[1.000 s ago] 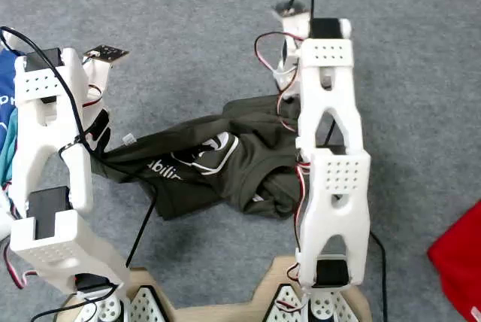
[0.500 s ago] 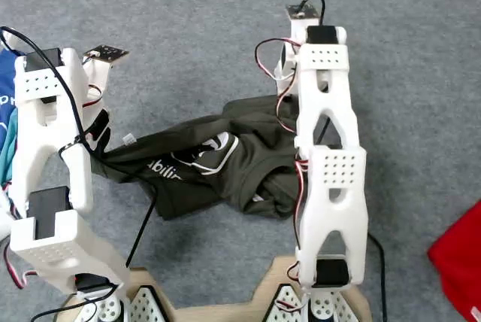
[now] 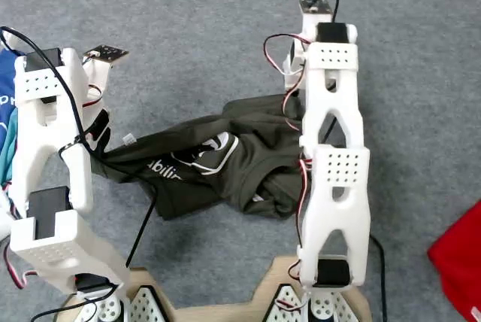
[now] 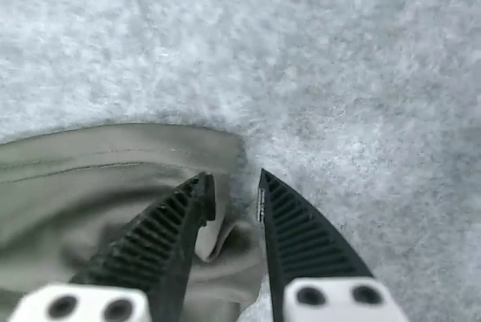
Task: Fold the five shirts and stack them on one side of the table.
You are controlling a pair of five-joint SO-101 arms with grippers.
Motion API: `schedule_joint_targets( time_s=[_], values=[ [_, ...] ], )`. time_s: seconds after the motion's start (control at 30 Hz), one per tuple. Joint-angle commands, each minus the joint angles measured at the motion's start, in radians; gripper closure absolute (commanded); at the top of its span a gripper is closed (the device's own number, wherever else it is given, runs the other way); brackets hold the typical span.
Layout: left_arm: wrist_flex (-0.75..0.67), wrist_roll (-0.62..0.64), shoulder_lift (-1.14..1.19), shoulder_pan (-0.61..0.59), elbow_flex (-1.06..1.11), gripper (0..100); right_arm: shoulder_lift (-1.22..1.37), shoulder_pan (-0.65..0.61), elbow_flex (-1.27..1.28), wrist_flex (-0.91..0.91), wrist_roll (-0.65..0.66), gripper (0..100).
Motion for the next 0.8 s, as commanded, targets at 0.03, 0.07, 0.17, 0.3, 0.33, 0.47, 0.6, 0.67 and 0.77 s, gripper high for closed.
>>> schedule_joint_targets(
  time_s=[0.03, 0.07, 0.17, 0.3, 0.33, 0.47, 0.6, 0.67, 0.77],
  values=[
    [0.011, -0.003, -0.050, -0.008, -0.002, 98, 0.028, 0.016, -0.047, -0.028, -0.038, 88.9],
    [0.011, -0.003, -0.050, -0.008, -0.002, 98, 0.036, 0.013, -0.047, -0.031, -0.038, 88.9],
    [0.011, -0.003, -0.050, -0.008, -0.002, 98, 0.044, 0.007, -0.047, -0.034, -0.038, 88.9],
    [0.011, -0.003, -0.050, -0.008, -0.002, 98, 0.048, -0.007, -0.045, -0.058, -0.041, 88.9],
    [0.011, -0.003, -0.050, -0.008, -0.002, 98, 0.048, -0.013, -0.045, -0.063, -0.052, 88.9],
    [0.011, -0.003, -0.050, -0.008, -0.002, 98, 0.050, -0.035, -0.038, -0.068, -0.066, 88.9],
    [0.011, -0.003, -0.050, -0.008, -0.002, 98, 0.076, -0.044, -0.047, -0.068, -0.066, 88.9],
    [0.011, -0.003, -0.050, -0.008, -0.002, 98, 0.101, -0.048, -0.056, -0.069, -0.066, 88.9],
    [0.011, -0.003, -0.050, -0.008, -0.002, 98, 0.137, -0.050, -0.085, -0.064, -0.066, 88.9]
  ],
)
